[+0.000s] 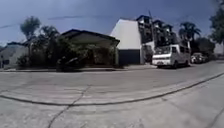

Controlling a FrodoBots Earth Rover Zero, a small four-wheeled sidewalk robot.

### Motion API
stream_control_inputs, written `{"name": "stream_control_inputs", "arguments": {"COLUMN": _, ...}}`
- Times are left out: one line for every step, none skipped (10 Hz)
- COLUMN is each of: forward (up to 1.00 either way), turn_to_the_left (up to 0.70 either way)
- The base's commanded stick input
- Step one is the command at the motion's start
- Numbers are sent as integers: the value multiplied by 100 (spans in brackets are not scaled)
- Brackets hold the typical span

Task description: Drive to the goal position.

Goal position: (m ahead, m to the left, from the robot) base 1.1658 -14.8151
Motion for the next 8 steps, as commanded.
{"name": "stream_control_inputs", "arguments": {"forward": 70, "turn_to_the_left": -15}}
{"name": "stream_control_inputs", "arguments": {"forward": 70, "turn_to_the_left": -34}}
{"name": "stream_control_inputs", "arguments": {"forward": 70, "turn_to_the_left": -34}}
{"name": "stream_control_inputs", "arguments": {"forward": 70, "turn_to_the_left": -34}}
{"name": "stream_control_inputs", "arguments": {"forward": 70, "turn_to_the_left": -34}}
{"name": "stream_control_inputs", "arguments": {"forward": 70, "turn_to_the_left": -34}}
{"name": "stream_control_inputs", "arguments": {"forward": 70, "turn_to_the_left": -34}}
{"name": "stream_control_inputs", "arguments": {"forward": 70, "turn_to_the_left": -34}}
